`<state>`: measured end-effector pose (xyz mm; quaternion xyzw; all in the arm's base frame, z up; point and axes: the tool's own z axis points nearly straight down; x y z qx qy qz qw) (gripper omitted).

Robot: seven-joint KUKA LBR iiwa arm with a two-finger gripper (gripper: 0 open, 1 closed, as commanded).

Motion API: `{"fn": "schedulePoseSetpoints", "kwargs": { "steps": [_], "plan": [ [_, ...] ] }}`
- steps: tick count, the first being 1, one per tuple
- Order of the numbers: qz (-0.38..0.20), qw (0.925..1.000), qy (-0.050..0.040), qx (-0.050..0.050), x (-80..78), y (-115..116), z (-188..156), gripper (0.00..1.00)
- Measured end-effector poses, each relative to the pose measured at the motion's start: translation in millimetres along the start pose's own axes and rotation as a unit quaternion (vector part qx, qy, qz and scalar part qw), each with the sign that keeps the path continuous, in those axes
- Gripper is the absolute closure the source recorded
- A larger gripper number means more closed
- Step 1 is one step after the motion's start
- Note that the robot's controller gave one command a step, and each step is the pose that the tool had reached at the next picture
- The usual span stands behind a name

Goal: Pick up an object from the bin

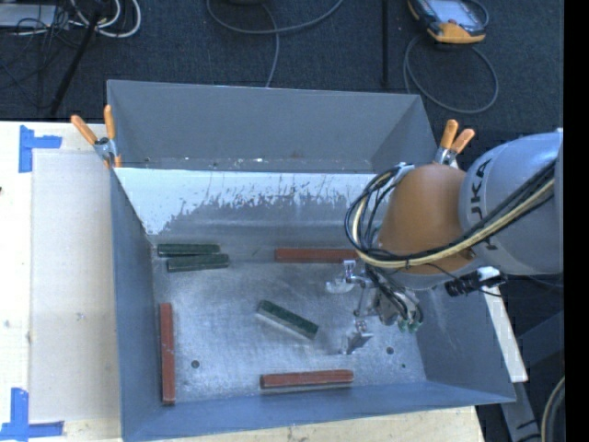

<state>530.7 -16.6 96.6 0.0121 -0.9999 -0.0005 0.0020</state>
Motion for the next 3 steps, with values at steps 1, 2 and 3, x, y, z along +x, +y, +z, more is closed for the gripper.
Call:
{"fn": "schedulePoseSetpoints", "kwargs": {
  "steps": [1, 2, 3],
  "plan": [
    [0.007, 0.9999, -0.0075, 0.0, 18.8, 60.4, 21.1, 1.0],
    [0.006, 1.0, -0.0076, 0.0, 18.8, 60.4, 21.1, 1.0],
    [0.024, 0.9997, -0.0039, 0.0, 32.9, 60.3, -136.2, 1.0]
  ]
}}
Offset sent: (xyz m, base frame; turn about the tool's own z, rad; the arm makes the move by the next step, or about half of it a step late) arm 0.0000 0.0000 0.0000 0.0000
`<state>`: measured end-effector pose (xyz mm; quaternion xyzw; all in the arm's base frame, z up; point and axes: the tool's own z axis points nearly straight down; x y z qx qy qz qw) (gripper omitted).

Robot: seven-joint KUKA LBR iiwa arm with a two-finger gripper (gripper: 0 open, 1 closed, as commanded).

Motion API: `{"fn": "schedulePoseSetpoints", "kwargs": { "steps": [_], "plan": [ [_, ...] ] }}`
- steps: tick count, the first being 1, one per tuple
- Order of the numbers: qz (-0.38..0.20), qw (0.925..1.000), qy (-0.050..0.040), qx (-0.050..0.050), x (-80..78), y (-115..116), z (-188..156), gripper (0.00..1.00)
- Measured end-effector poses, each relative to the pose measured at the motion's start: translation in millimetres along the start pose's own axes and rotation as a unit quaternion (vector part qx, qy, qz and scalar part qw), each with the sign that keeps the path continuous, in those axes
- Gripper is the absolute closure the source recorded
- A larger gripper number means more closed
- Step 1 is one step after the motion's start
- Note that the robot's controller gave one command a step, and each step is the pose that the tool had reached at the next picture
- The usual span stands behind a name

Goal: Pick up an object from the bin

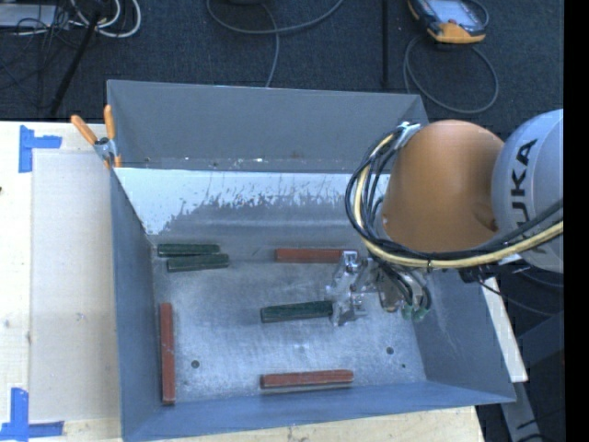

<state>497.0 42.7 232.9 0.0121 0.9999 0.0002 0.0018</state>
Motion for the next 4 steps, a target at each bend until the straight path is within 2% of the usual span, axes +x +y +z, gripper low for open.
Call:
{"fn": "schedulePoseSetpoints", "kwargs": {
  "steps": [1, 2, 3, 4],
  "plan": [
    [0.0, 1.0, 0.0019, 0.0, 0.9, 0.1, 1.4, 0.0],
    [-0.001, 1.0, 0.0019, 0.0, 0.9, 0.1, 1.5, 0.0],
    [0.012, 0.9999, -0.0016, 0.0, 4.1, 3.0, 44.9, 0.0],
    [-0.013, 0.9999, 0.0018, 0.0, 8.1, -0.6, 102.1, 0.0]
  ]
}}
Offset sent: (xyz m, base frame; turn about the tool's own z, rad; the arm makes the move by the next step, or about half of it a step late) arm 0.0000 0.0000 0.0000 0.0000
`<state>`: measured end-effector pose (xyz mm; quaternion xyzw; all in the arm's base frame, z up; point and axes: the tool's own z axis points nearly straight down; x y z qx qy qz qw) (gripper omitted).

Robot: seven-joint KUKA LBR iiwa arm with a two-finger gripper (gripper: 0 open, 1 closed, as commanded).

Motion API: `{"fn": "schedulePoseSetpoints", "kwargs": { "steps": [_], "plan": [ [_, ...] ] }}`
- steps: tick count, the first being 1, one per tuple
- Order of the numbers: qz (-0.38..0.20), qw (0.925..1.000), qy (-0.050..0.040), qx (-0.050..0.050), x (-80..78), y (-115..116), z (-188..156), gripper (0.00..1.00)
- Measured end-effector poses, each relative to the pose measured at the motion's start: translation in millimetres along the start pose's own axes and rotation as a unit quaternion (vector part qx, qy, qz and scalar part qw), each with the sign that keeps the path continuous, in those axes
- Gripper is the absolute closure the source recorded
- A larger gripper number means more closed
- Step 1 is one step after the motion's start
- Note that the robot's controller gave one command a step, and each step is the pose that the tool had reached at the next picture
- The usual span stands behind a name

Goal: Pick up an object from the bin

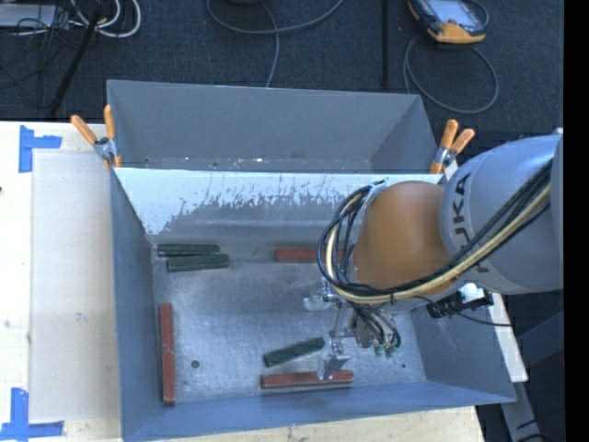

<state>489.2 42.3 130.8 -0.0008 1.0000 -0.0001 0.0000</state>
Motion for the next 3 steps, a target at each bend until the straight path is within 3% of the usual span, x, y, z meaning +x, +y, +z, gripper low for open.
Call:
{"fn": "schedulePoseSetpoints", "kwargs": {
  "steps": [1, 2, 3],
  "plan": [
    [0.009, 0.9999, 0.0082, 0.0, -13.9, 8.0, 49.4, 1.0],
    [0.009, 0.9999, 0.0081, 0.0, -13.9, 8.0, 49.4, 1.0],
    [0.0, 1.0, -0.0002, 0.0, -12.1, 0.2, -140.2, 1.0]
  ]
}}
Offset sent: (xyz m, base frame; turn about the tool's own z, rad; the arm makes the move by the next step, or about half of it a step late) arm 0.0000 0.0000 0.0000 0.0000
